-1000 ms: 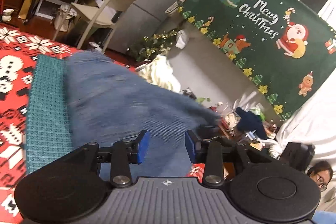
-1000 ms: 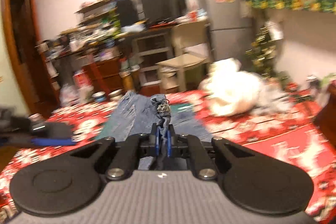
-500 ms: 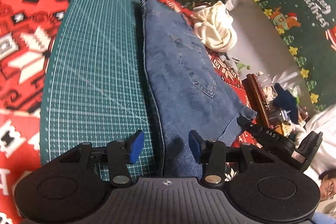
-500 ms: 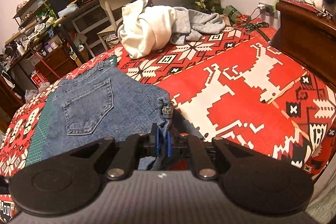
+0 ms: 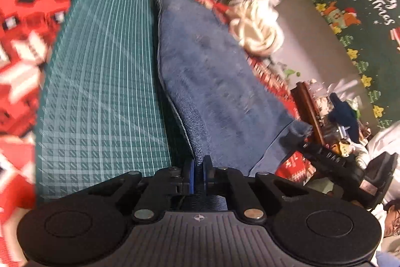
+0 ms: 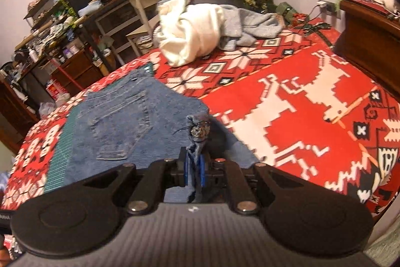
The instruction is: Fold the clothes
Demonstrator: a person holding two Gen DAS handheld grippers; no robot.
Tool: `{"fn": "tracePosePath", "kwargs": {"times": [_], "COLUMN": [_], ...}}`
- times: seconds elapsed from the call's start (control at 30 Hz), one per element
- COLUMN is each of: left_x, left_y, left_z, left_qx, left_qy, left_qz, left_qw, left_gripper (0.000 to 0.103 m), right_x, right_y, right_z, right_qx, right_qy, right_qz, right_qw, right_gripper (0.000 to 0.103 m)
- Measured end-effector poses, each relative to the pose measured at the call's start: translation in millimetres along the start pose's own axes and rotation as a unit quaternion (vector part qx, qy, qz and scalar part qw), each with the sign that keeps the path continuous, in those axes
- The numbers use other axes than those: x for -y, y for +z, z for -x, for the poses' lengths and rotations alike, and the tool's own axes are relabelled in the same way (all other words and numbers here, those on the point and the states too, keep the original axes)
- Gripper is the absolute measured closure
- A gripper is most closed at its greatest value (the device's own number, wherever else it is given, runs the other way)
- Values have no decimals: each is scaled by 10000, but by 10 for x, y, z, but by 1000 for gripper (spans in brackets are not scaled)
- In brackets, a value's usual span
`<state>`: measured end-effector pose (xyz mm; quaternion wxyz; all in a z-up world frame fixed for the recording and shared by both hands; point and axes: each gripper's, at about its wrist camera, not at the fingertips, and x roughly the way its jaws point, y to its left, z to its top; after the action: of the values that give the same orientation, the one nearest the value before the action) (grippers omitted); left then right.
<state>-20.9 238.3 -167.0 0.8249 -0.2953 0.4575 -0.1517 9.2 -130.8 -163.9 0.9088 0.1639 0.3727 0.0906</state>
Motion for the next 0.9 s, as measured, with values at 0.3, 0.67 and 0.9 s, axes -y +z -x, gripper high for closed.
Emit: {"fn": "tracePosePath", "kwargs": {"times": [0.3, 0.67, 0.9], "left_x": [-520, -947, -1050], "left_y": [278, 4, -171], "left_z": [806, 969, 1049], "left_qx": [579, 543, 475], "left_qy": [683, 548, 520], "left_qz": [265, 645, 642], "left_qw": [9956, 9949, 9955], "left_gripper": [98, 71, 68], "right_x": [-575, -259, -88], "right_y": [-303, -489, -423], "right_z": [-31, 108, -78], "right_qx": [-750, -826, -1025], "right_qy": [967, 1173, 1180], "right_qz": [168, -874, -1247], "right_qw": [9923, 9858, 9798], "right_gripper": [93, 63, 63]}}
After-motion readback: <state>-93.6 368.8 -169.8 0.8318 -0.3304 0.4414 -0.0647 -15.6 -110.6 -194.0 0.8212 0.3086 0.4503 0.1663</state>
